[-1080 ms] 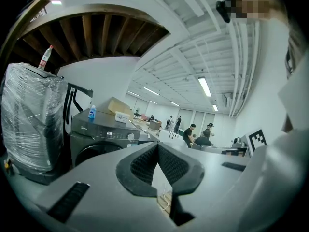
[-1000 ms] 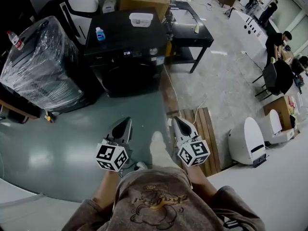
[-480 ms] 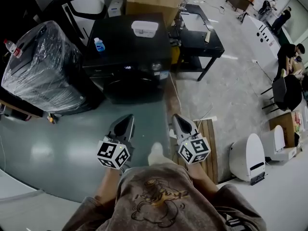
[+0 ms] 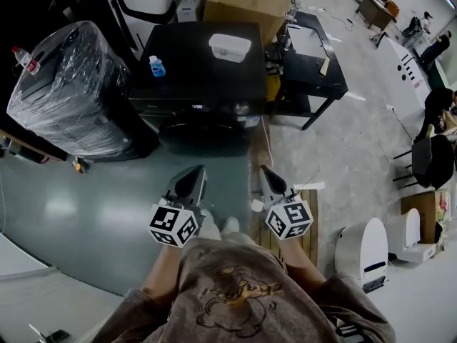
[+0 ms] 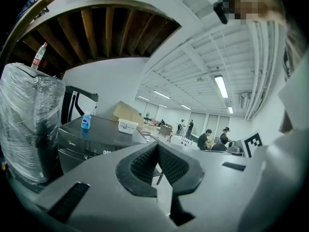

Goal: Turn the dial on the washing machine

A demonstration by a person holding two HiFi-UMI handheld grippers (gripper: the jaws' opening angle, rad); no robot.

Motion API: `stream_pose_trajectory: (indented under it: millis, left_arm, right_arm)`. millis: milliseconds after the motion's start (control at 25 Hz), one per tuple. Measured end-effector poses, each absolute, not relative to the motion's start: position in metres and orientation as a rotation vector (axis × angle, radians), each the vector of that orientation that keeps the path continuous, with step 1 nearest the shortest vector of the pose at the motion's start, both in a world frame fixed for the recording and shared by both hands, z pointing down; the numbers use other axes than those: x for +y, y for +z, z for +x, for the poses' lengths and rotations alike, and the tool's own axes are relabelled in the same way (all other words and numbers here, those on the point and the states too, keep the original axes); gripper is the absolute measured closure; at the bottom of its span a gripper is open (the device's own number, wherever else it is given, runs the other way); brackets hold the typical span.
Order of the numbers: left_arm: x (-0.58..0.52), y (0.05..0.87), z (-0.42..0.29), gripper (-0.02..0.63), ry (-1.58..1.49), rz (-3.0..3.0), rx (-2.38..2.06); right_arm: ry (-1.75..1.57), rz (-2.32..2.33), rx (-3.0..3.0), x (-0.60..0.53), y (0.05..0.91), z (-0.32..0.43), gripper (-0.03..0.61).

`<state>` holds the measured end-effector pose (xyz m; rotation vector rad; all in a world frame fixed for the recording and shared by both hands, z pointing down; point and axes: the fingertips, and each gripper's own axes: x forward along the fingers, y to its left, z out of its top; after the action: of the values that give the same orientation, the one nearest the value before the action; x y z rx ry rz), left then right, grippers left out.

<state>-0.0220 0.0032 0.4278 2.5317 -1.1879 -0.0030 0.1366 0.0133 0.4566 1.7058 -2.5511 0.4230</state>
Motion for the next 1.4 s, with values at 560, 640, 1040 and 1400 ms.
stream_pose_trajectory:
  millis: [560,640,1040,1400]
  left_arm:
    - [-0.055,0.431,-0.030,0.621,0.049,2.553,-1.125]
    - [-0.062,0.433,-0.033,0.621,0.052,2.552,-1.121]
    - [-0.087,0.448,-0.035,0.621,0.051,2.534,-1.104]
    - [-0.100,0.455,-0.033,0.621,0.095,2.526,-1.099]
  right_arm:
    - [0.420,1.728,-2.545,-0.047,0.466,0.116,0.527]
    - [0.441,1.724,-2.535,-0.056,0.472,0.112,0.456]
    - [0.461,1.692,-2.423,-0.105,0.515,0.103,0.304]
    - [0.454,1.710,-2.281,-0.181,0.565,0.127,0.304]
